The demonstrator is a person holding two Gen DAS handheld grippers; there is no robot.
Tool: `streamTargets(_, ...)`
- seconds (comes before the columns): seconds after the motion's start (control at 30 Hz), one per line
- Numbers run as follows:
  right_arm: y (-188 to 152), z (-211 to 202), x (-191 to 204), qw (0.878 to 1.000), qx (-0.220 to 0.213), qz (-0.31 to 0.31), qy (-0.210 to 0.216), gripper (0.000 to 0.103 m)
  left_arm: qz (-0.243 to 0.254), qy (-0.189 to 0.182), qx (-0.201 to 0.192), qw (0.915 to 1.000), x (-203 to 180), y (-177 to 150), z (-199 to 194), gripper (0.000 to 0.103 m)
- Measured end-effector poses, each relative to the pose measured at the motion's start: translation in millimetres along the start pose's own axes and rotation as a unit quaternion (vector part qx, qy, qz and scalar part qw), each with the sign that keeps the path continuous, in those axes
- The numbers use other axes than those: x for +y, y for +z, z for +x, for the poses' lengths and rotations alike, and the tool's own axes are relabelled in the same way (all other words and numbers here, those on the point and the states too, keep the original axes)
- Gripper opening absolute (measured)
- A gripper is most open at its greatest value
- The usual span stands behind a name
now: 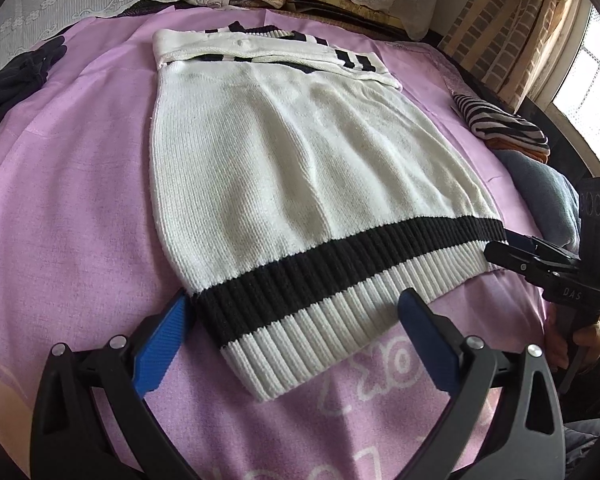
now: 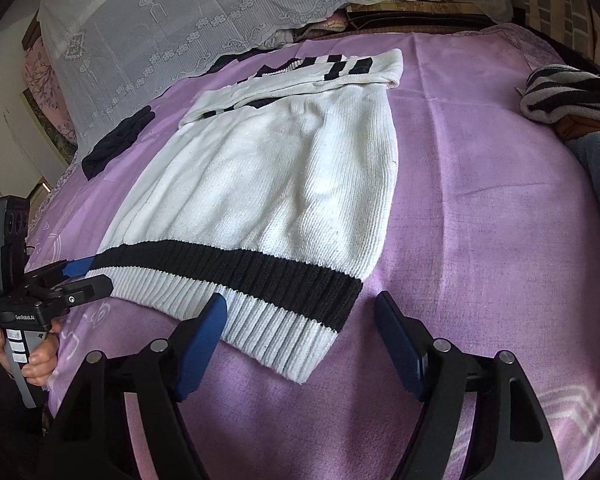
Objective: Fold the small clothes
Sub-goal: 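Move the right tool to the black-striped ribbed hem and grasp it, then lift the held hem and carry it toward the collar band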
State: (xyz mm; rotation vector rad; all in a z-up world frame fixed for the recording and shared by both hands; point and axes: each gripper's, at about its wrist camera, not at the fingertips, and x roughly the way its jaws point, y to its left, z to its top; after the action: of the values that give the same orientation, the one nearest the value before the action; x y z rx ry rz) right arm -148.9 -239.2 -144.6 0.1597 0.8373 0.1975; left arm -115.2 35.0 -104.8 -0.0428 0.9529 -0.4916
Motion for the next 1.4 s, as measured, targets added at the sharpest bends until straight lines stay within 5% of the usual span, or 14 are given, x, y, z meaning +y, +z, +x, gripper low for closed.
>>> streamTargets(0.13,-1.0,-3.6,-5.9,1.000,0.001,0.011,0.009,0.060,-0.011,-0.004,-0.015,0.9998,5.4,-2.4,-6.6,0.084)
streamTargets(0.27,-2.5,-6.3,-13.4,0.999,0.010,0.033,0.033,0.056,-0.023,-0.023,-0.017,0.9993,15.8,-7.4,-14.0,0.072)
streamTargets(0.5,-1.1,-1.2,-21.3,0.995,0.015,0.073,0.067,0.051,-0.025,-0.060,-0.008,0.9978,20.4,-11.9,-15.6,0.072)
streamTargets(0.6,0.3,2.3,-25.2,0.993,0.016,0.090,0.071,0.032,-0.030,-0.066,-0.008,0.9973,19.7,-8.8,-13.5,0.071)
streamTargets(0.67,-1.4,2.3,-32.6,0.989,0.022,0.111,0.093,0.018,-0.031,-0.069,-0.009,0.9971,20.6,-11.2,-16.2,0.055)
streamTargets(0.73,-3.0,2.5,-37.0,0.986,0.026,0.124,0.108,0.016,-0.036,-0.084,-0.008,0.9958,23.2,-14.1,-18.2,0.049)
streamTargets(0.83,-3.1,2.8,-34.6,0.987,0.032,0.116,0.108,0.019,-0.033,-0.085,-0.004,0.9959,25.0,-17.0,-17.6,0.050)
streamTargets(1.03,-5.5,3.3,-31.1,0.988,0.032,0.105,0.106,0.021,-0.030,-0.100,0.002,0.9945,14.7,-11.7,-12.6,0.074)
streamTargets(1.1,-5.6,2.6,-31.0,0.989,0.027,0.104,0.106,0.017,-0.023,-0.083,-0.006,0.9962,11.1,-10.8,-11.0,0.063)
streamTargets(1.13,-6.1,1.8,-31.6,0.988,0.025,0.106,0.107,0.014,-0.028,-0.081,-0.008,0.9963,13.7,-10.4,-10.9,0.049)
streamTargets(1.2,-5.5,-0.8,-35.6,0.986,0.020,0.116,0.117,0.012,-0.059,-0.111,-0.009,0.9920,27.1,-9.8,-13.5,0.029)
streamTargets(1.27,-3.1,-6.5,-38.3,0.984,0.013,0.121,0.129,0.012,-0.090,-0.143,-0.012,0.9856,39.8,-9.1,-16.7,0.025)
streamTargets(1.4,5.2,-23.1,-38.0,0.982,-0.007,0.118,0.147,0.011,-0.091,-0.147,-0.029,0.9845,37.6,-1.5,-26.2,0.023)
